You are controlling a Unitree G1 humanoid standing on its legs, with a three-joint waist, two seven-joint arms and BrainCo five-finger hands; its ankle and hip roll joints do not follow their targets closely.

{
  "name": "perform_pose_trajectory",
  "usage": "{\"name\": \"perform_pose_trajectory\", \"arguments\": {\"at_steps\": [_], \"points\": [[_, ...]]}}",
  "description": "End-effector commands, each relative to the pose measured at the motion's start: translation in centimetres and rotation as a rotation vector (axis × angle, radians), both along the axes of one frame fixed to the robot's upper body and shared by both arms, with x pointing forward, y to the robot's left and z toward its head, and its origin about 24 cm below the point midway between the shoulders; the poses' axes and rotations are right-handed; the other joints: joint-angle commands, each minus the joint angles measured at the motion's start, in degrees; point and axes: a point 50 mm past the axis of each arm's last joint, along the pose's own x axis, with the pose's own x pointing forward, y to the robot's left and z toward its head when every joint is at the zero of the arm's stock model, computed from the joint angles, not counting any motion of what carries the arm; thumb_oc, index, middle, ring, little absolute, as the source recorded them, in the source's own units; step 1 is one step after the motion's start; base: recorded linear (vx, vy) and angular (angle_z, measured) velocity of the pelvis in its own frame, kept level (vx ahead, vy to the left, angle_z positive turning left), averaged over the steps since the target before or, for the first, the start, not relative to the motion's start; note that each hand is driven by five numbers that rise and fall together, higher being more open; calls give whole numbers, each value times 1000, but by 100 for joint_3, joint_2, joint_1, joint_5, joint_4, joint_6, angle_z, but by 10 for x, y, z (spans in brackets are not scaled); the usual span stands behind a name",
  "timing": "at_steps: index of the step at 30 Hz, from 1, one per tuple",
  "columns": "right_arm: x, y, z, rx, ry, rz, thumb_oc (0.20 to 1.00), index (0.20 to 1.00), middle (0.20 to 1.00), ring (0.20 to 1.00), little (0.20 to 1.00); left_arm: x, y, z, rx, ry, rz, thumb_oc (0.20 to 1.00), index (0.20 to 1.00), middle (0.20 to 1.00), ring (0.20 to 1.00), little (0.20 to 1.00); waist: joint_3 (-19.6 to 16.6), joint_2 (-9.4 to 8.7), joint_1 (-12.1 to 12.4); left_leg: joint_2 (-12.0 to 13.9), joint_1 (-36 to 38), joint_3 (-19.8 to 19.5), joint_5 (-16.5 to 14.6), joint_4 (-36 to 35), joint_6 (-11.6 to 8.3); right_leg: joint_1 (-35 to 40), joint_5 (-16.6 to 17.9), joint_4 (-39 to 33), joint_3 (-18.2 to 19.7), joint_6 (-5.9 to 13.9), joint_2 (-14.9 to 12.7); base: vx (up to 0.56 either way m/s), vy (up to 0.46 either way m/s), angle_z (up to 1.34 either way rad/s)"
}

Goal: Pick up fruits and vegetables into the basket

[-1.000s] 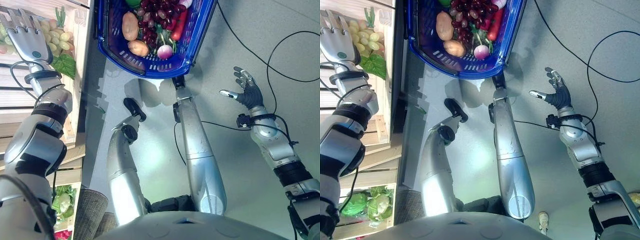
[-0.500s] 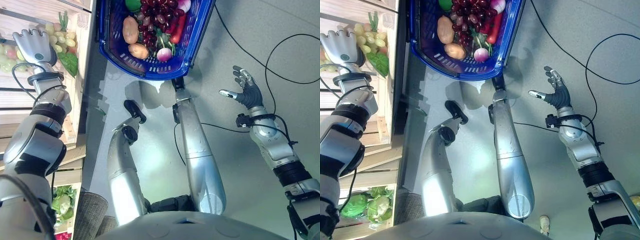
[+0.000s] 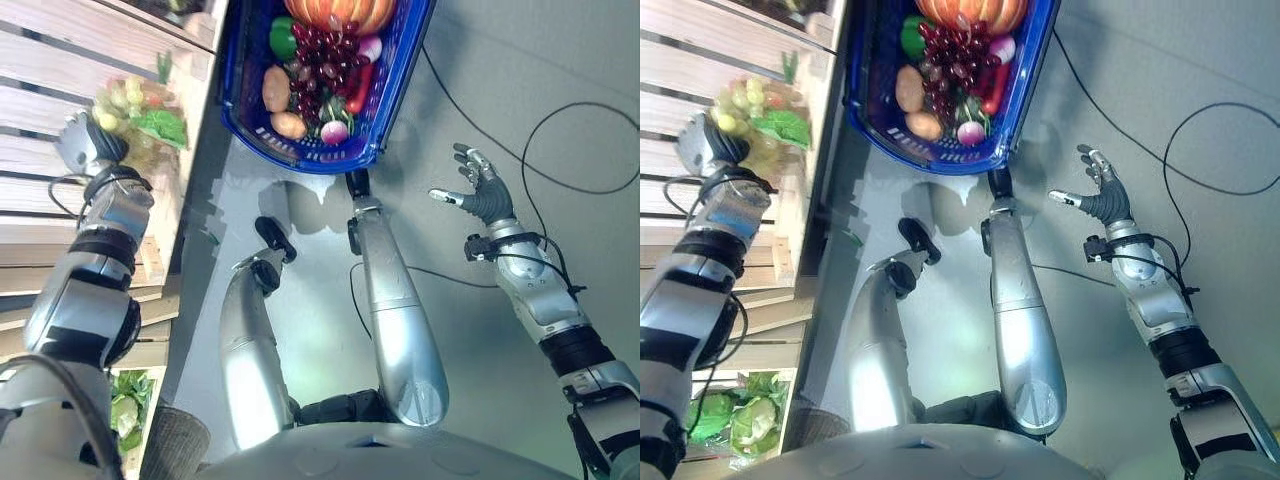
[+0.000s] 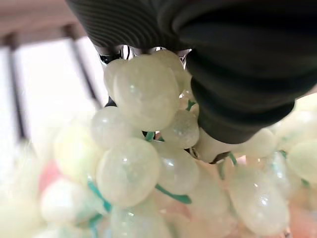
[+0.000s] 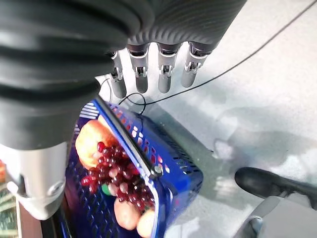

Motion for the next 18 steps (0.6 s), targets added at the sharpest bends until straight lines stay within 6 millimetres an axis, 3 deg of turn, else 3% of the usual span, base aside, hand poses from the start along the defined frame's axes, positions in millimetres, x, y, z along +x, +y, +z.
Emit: {"name": "perform_pose_trajectory", "arguments": {"at_steps": [1,8,14,18], "points": [[-13,7,-24,-19,106,25,1000,1000,1000,1000,1000,-10,12,5,-188,-160,-77,200,200,200,200,200,-254,-202,176,-233,56,8,5,-325,150,445,-550,-82,-254,305,-91,-2,-26,11],[-17,15,-26,-102,145,43,1000,1000,1000,1000,1000,-19,-22,1,-383,-374,-346,200,200,200,200,200,-254,-275,444,-388,780,-91,89,-684,208,1330,-543,-392,-474,330,-97,3,-43,12],[-14,18,-15,-215,120,41,1000,1000,1000,1000,1000,-28,-43,23,-347,-496,-536,200,200,200,200,200,-254,-320,579,-475,1260,-158,84,-858,244,1897,-565,-557,-540,331,-89,5,-17,5],[-7,32,6,-257,33,76,1000,1000,1000,1000,1000,-37,-65,46,-326,-592,-703,200,200,200,200,200,-254,-326,691,-512,1693,-201,74,-990,271,2365,-602,-667,-564,332,-104,25,-19,4]]}}
